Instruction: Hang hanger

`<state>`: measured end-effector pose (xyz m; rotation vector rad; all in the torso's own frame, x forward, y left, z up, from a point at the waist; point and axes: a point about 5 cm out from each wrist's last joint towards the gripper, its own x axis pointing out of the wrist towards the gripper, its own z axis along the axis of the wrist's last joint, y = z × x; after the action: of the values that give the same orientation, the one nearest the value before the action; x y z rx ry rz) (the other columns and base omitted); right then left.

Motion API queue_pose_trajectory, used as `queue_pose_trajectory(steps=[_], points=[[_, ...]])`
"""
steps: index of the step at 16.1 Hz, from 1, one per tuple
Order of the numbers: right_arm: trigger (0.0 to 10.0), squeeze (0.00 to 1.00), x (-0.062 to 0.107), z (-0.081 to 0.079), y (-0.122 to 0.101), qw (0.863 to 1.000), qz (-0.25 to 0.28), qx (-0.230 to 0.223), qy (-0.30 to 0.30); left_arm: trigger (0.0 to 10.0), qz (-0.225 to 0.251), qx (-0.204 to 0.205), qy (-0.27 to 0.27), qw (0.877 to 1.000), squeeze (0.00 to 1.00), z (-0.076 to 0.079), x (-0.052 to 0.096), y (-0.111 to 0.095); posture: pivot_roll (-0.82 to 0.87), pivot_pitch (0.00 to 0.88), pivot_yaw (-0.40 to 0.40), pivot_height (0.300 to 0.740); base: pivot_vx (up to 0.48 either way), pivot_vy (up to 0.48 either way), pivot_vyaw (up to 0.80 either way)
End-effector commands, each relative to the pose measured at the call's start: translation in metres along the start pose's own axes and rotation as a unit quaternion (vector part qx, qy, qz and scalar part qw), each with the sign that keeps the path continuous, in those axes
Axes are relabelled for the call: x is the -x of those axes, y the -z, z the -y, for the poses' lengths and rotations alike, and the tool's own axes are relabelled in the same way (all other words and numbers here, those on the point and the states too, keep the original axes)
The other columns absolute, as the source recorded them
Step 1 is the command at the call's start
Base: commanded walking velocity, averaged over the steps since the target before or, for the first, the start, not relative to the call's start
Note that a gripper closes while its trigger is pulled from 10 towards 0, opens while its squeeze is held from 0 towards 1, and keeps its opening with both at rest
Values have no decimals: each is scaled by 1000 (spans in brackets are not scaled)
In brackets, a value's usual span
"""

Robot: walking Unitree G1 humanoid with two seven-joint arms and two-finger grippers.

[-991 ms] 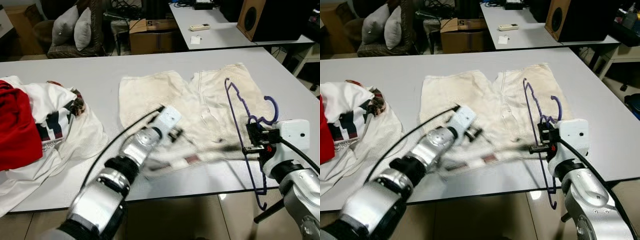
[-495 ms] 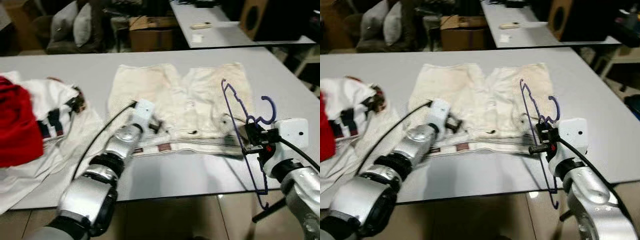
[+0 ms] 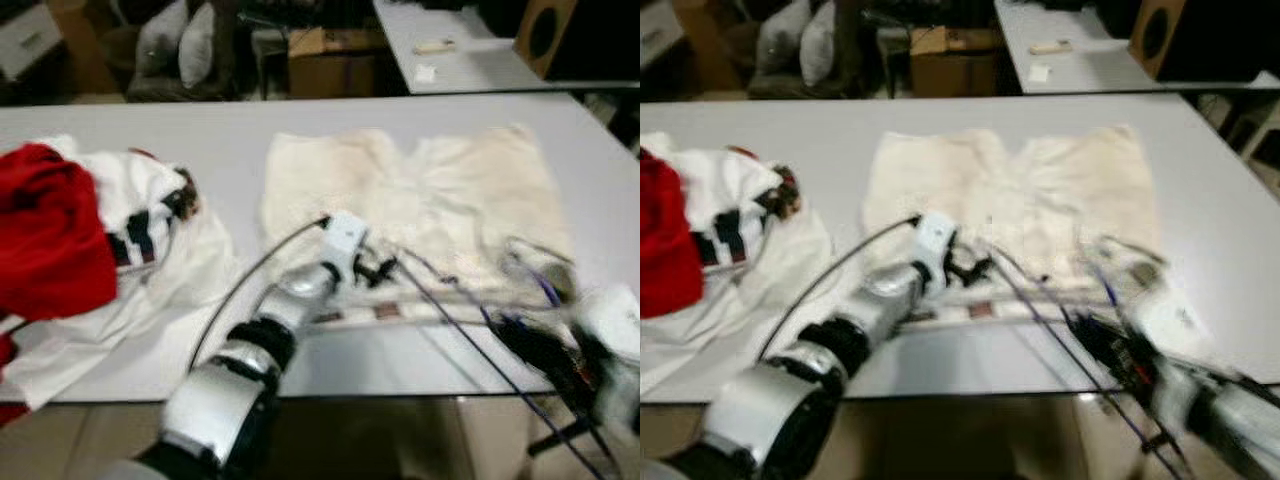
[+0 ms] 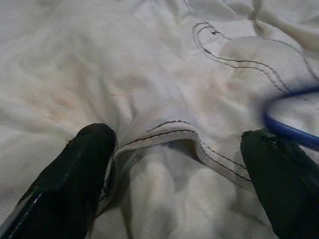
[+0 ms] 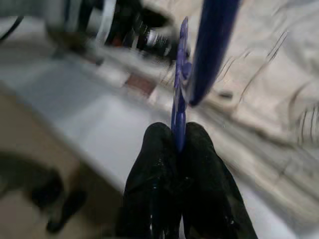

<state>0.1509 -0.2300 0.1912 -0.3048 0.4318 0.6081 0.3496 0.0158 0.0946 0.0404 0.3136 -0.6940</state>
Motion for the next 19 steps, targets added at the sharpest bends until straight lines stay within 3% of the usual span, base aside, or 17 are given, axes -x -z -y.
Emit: queue_pose_trajectory(steps=[1,3,6,8,11,12,13,15,17,19], points=[[10000,0,11,1,-2,1000,-10,10,-11,10000,-9,5,-19,1000,0,0,-2,-1,-132,90,69,740,0,0,0],[10000,0,26,10,4,999,-50,14,2,10000,-8,2,-95,995,0,-20,2,-6,-144,99,71,740,0,0,0],[10000,0,40,18,12,995,-93,22,17,10000,13,0,-119,993,0,-35,7,-19,-148,104,64,740,0,0,0],[10000,0,62,26,10,993,-109,27,16,10000,60,-11,-114,992,0,-50,13,-42,-158,102,56,740,0,0,0],[10000,0,85,34,1,993,-107,36,20,10000,92,-83,-3,992,0,-47,19,-56,-165,96,48,740,0,0,0],[10000,0,93,38,-2,994,-104,39,23,10000,84,-120,85,985,1000,-39,24,-52,-163,91,46,740,0,0,0],[10000,0,98,41,-3,993,-105,45,26,10000,74,-155,167,971,1000,-30,33,-45,-160,85,46,740,0,0,0],[10000,0,90,40,-5,995,-83,51,9,10000,44,-223,257,939,1000,-11,47,-27,-146,70,49,740,0,0,0],[10000,0,85,37,-4,995,-82,51,-2,10000,30,-252,260,932,1000,-10,47,-21,-142,65,50,740,0,0,0],[10000,0,82,34,0,995,-82,51,-12,10000,20,-287,227,931,973,-13,46,-19,-135,62,51,740,0,0,0]])
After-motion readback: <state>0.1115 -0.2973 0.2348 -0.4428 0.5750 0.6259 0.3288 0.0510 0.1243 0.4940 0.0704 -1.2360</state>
